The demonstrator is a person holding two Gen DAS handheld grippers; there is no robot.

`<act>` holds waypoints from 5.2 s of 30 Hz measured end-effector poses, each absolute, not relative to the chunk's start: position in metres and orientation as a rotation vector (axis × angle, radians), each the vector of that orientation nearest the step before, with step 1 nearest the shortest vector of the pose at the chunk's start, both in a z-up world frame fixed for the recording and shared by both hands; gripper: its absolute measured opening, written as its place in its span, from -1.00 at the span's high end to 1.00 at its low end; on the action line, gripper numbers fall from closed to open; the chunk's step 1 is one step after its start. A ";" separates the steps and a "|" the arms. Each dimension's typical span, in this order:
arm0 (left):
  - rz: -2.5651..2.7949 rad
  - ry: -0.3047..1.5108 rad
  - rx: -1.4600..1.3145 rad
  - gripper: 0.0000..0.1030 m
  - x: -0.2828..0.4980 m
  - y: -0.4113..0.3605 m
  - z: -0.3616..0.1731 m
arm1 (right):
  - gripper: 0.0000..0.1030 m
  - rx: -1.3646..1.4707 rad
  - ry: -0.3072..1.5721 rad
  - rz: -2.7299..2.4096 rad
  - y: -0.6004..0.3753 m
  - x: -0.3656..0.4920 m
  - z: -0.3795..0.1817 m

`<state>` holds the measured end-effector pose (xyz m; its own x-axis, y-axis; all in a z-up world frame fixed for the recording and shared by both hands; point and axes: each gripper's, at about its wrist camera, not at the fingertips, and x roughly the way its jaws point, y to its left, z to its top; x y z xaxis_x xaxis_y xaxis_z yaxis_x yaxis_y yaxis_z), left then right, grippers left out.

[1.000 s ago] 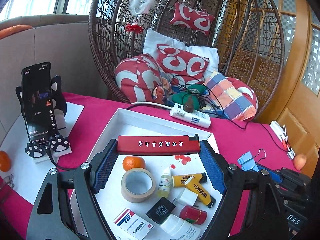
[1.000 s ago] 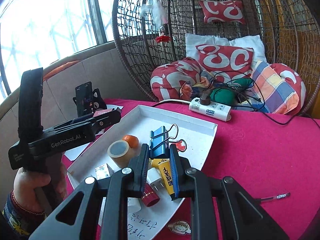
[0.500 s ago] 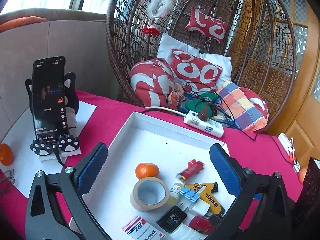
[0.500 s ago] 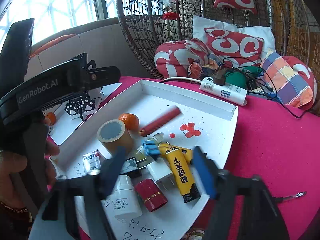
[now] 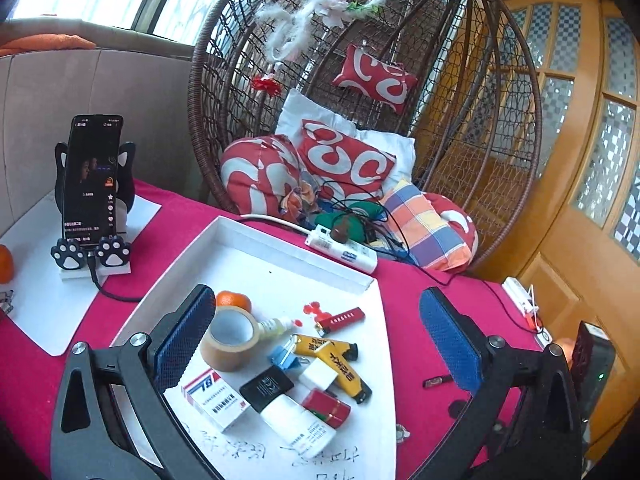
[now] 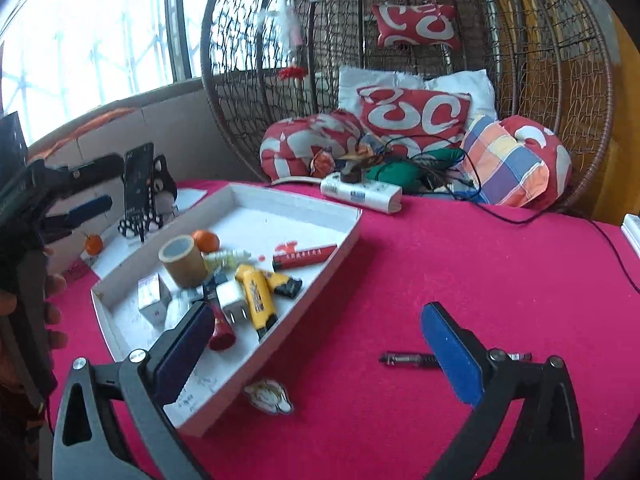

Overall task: Organize rigid objects
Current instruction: 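Open the left tool over the tray while the right tool releases the binder clip there, then grasp the cartoon acrylic badge with the right tool while the left tool moves to the black pen, then grasp the black pen with the left tool, then carry the pen in the left tool while the right tool carries the badge to the tray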

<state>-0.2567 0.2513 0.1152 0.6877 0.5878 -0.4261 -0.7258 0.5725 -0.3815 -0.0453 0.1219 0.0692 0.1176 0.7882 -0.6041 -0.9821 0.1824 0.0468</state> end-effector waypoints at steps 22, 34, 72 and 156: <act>0.681 0.403 -0.558 -0.99 -0.206 0.222 0.093 | 0.37 -0.820 0.548 1.538 0.139 -0.084 0.000; 0.536 0.482 -0.490 -0.99 -0.158 0.190 0.087 | 0.37 -0.585 0.667 1.244 0.027 0.017 0.017; 0.270 0.731 -0.437 -0.99 -0.028 0.192 0.056 | 0.37 -0.537 0.749 1.165 0.009 0.049 0.013; 0.642 0.338 -0.495 0.77 -0.243 0.238 0.102 | 0.38 -0.315 0.580 1.409 0.130 -0.057 0.120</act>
<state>-0.2430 0.2376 0.1024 0.7533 0.4839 -0.4455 -0.6409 0.6920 -0.3322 -0.0569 0.1304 0.1197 0.0548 0.8312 -0.5533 -0.9798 0.1515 0.1307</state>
